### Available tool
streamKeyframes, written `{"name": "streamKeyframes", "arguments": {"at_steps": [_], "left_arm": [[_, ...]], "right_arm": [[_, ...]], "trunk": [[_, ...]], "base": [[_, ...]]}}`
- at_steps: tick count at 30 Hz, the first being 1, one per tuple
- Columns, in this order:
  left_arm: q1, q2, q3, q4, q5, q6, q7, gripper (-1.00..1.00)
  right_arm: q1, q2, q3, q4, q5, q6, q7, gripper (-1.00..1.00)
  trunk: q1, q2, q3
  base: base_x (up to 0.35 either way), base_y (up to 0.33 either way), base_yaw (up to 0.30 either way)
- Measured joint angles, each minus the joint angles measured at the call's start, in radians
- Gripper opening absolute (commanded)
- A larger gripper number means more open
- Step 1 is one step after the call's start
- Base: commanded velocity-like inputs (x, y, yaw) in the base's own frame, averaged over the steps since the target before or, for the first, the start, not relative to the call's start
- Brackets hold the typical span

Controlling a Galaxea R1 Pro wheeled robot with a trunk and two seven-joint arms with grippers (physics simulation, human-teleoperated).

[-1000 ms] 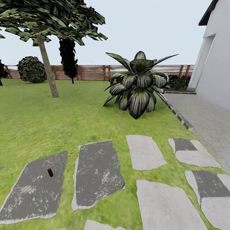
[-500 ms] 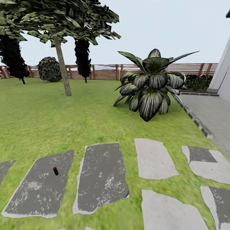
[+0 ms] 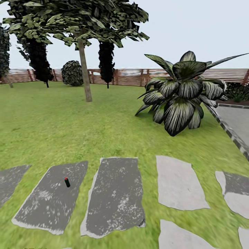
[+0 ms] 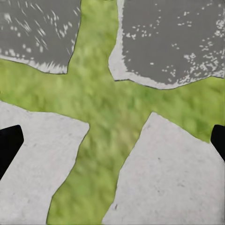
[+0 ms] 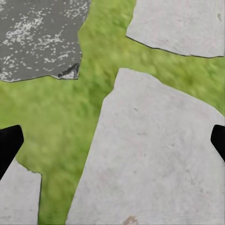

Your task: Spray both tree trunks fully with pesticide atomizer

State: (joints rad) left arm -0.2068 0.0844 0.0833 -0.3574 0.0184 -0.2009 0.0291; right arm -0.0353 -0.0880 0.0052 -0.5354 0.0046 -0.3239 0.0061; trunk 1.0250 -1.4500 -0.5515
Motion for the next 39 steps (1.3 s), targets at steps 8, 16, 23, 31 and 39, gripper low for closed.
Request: {"name": "streamKeyframes", "arguments": {"at_steps": [8,16,23,31,39], "left_arm": [[0.0,0.0,0.0,0.0,0.0,0.0,0.0,1.0],[0.0,0.0,0.0,0.0,0.0,0.0,0.0,1.0],[0.0,0.0,0.0,0.0,0.0,0.0,0.0,1.0],[0.0,0.0,0.0,0.0,0.0,0.0,0.0,1.0],[0.0,0.0,0.0,0.0,0.0,0.0,0.0,1.0]], "right_arm": [[0.0,-0.001,0.0,0.0,0.0,0.0,0.0,1.0],[0.0,0.0,0.0,0.0,0.0,0.0,0.0,1.0],[0.0,0.0,0.0,0.0,0.0,0.0,0.0,1.0],[0.0,0.0,0.0,0.0,0.0,0.0,0.0,1.0],[0.0,0.0,0.0,0.0,0.0,0.0,0.0,1.0]], "trunk": [[0.0,0.0,0.0],[0.0,0.0,0.0],[0.0,0.0,0.0],[0.0,0.0,0.0],[0.0,0.0,0.0]], "base": [[0.209,-0.212,0.275],[0.199,-0.218,0.275],[0.187,-0.224,0.275],[0.182,-0.228,0.275],[0.177,-0.231,0.275]]}}
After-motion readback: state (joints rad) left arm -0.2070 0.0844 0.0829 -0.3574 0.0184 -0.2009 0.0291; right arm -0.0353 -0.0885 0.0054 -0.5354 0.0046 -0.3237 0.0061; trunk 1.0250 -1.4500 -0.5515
